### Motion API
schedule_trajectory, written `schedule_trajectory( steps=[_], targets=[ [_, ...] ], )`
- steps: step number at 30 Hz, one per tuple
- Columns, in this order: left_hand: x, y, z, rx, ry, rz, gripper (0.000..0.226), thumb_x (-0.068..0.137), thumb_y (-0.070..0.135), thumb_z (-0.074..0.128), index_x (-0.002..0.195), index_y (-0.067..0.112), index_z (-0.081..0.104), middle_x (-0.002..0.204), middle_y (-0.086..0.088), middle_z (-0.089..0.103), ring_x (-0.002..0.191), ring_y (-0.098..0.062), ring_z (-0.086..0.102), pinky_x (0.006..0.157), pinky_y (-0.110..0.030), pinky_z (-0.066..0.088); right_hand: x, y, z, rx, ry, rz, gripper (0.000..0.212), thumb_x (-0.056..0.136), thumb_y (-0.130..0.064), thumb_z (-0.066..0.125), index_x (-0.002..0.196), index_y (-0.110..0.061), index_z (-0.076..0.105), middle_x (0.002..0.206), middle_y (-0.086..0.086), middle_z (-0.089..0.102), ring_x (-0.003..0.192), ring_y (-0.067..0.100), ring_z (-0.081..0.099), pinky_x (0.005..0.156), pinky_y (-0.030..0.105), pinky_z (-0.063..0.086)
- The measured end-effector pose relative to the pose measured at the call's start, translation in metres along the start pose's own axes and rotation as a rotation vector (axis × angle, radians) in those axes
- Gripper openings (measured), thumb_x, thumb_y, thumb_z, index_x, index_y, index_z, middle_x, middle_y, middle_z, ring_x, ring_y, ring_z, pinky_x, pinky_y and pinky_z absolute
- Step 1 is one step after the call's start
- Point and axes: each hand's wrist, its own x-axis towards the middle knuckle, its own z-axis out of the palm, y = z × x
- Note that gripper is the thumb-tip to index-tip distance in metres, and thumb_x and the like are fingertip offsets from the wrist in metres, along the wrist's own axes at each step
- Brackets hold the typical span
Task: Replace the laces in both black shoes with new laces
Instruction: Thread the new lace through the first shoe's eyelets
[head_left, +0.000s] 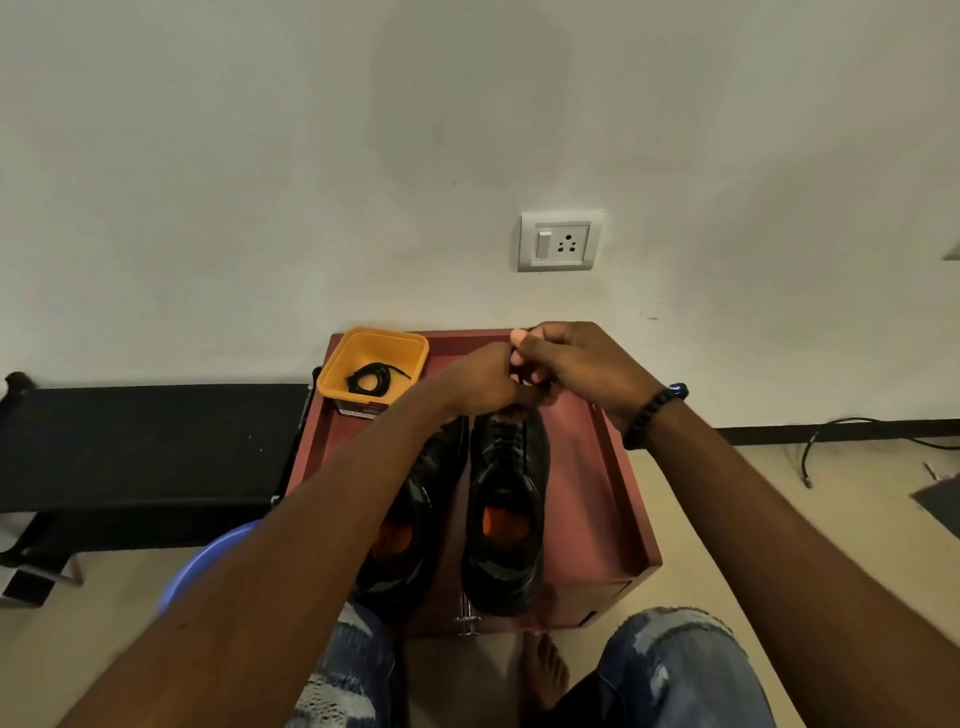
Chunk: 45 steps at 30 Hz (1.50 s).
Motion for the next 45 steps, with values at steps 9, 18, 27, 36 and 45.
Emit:
schedule_trajectory(
  steps=[9, 18, 27, 36, 45],
  targets=[
    [-0.028, -0.003, -0.016, -0.346, -0.053, -0.085, 0.015, 0.101, 0.016, 0.054, 0.103, 0.001, 0.055, 0.088, -0.003, 0.075, 0.083, -0.016, 0.072, 0.076, -0.028, 0.056, -0.002, 0.031, -0.004, 0.241, -0.105, 0.017, 0.050, 0.093, -0.059, 0.046, 0.138, -0.040, 0.052, 0.141, -0.012, 0.051, 0.124, 0.006, 0.050, 0.102, 0.035, 0.043],
    [-0.039, -0.002, -0.009, -0.355, 0.158, -0.155, 0.005, 0.099, 0.004, 0.056, 0.103, 0.005, 0.052, 0.092, -0.014, 0.067, 0.081, -0.021, 0.071, 0.076, -0.031, 0.060, -0.015, 0.050, 0.015, 0.313, 0.119, 0.037, 0.024, 0.087, -0.011, 0.074, 0.109, -0.010, 0.065, 0.092, 0.006, 0.074, 0.085, 0.017, 0.072, 0.072, 0.023, 0.057],
    [-0.044, -0.006, 0.001, -0.614, 0.246, -0.190, 0.012, 0.096, -0.001, 0.059, 0.106, 0.004, 0.061, 0.096, -0.014, 0.069, 0.084, -0.018, 0.070, 0.080, -0.027, 0.060, -0.022, 0.030, -0.002, 0.529, 0.341, 0.005, 0.024, 0.089, -0.005, 0.070, 0.112, -0.006, 0.064, 0.100, 0.015, 0.074, 0.091, 0.022, 0.073, 0.079, 0.029, 0.059],
    [-0.052, 0.008, -0.007, -0.497, 0.325, -0.071, 0.023, 0.091, 0.001, 0.066, 0.113, -0.002, 0.062, 0.089, -0.011, 0.068, 0.081, -0.015, 0.069, 0.075, -0.023, 0.058, -0.025, 0.058, 0.027, 0.116, -0.137, 0.169, 0.061, 0.086, -0.021, 0.075, 0.136, -0.024, 0.041, 0.120, -0.003, 0.063, 0.106, 0.013, 0.065, 0.086, 0.030, 0.056],
    [-0.060, 0.007, -0.018, -0.472, 0.587, -0.014, 0.030, 0.098, 0.006, 0.058, 0.121, 0.023, 0.066, 0.082, 0.004, 0.066, 0.066, -0.005, 0.055, 0.062, -0.021, 0.043, -0.021, 0.028, 0.007, -0.102, 0.215, -0.066, 0.023, 0.102, -0.033, 0.051, 0.096, -0.027, 0.073, 0.084, -0.012, 0.075, 0.084, 0.009, 0.070, 0.079, 0.028, 0.056]
  ],
)
